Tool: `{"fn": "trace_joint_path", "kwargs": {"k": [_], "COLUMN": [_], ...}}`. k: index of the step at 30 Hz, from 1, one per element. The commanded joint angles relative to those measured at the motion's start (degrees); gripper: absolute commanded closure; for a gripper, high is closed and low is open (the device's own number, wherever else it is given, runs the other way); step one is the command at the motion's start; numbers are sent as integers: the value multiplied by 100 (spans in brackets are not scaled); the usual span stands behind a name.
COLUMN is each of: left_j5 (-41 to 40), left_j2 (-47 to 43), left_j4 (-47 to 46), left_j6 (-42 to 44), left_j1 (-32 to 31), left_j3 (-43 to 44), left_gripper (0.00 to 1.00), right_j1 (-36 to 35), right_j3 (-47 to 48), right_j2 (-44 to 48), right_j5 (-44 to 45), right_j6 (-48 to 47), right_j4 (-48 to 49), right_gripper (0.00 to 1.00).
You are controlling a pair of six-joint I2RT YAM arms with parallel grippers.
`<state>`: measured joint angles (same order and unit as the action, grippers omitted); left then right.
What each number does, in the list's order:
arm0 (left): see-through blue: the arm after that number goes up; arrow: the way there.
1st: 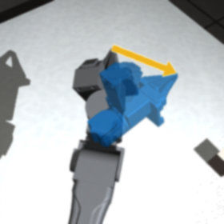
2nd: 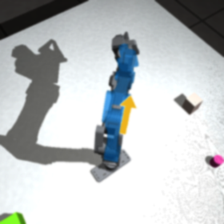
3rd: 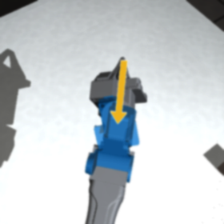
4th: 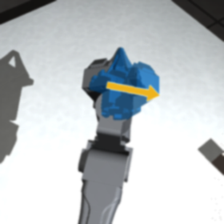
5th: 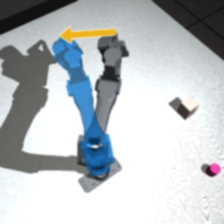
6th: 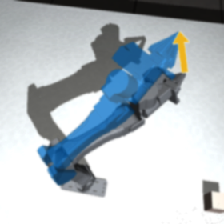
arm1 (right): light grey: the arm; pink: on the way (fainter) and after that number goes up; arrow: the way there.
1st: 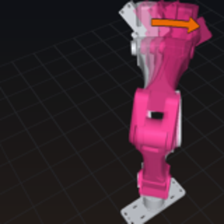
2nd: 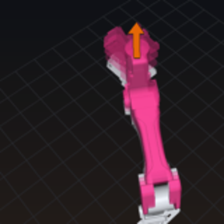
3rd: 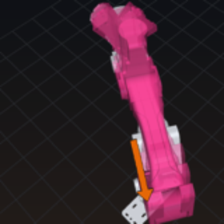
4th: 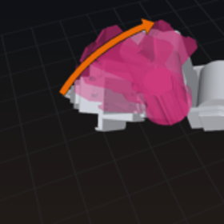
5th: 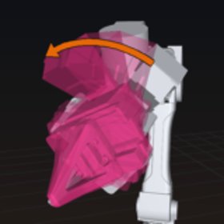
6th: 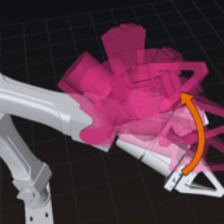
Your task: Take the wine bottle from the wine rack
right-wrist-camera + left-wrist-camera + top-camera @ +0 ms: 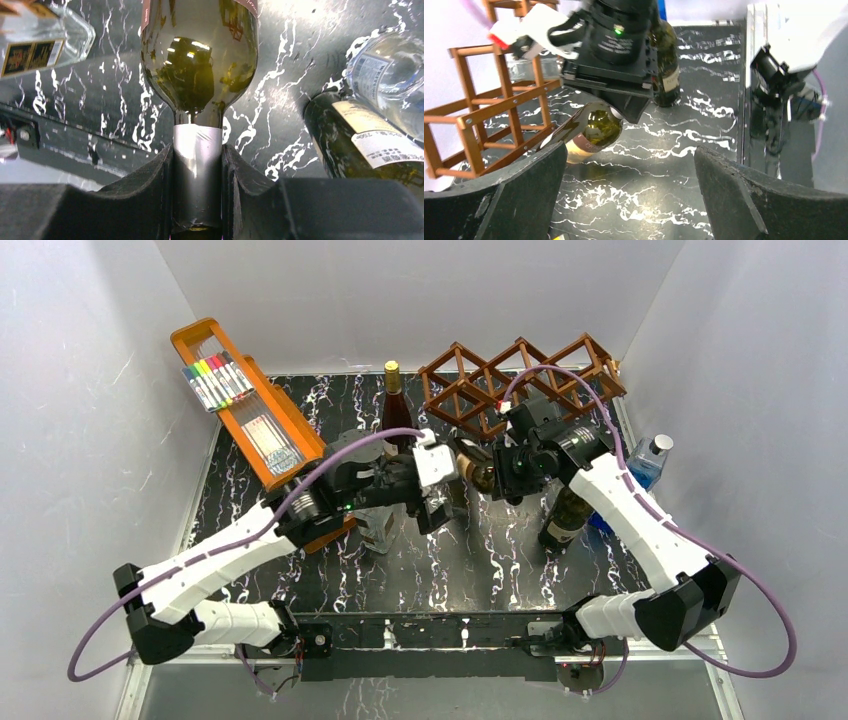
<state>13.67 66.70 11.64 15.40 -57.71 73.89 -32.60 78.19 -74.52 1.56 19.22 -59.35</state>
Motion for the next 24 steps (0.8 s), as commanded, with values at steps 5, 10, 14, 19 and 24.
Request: {"fn": "trace_joint_path", "kwargs": {"k": [5,10,14,19,24], "left_j5": [505,571,1063,1545,1200], "left_j2": [415,539,783,1124,1501], "left_j4": [-685,-1806,-2231,-2534,-2707], "left_j6": [1503,1738,1975,1981,2067], "left_j1": [-85,-138,-183,-227,-331], "left_j3": [-557,-1188,-1348,-1370,-1388], "left_gripper": [2,2,2,2,2], "right_j1": [1,4,2,4,7], "right_j3": [1001,911,766,750,737], "right_j2": [33,316,472,560,607], "right_j5": [-1055,-1639,-2001,-2261,-2439], "right_j6": [-412,-500,-540,-557,-638], "right_j4": [-1028,-1092,-1021,-957,-1026], "right_gripper": [100,100,100,100,100]}}
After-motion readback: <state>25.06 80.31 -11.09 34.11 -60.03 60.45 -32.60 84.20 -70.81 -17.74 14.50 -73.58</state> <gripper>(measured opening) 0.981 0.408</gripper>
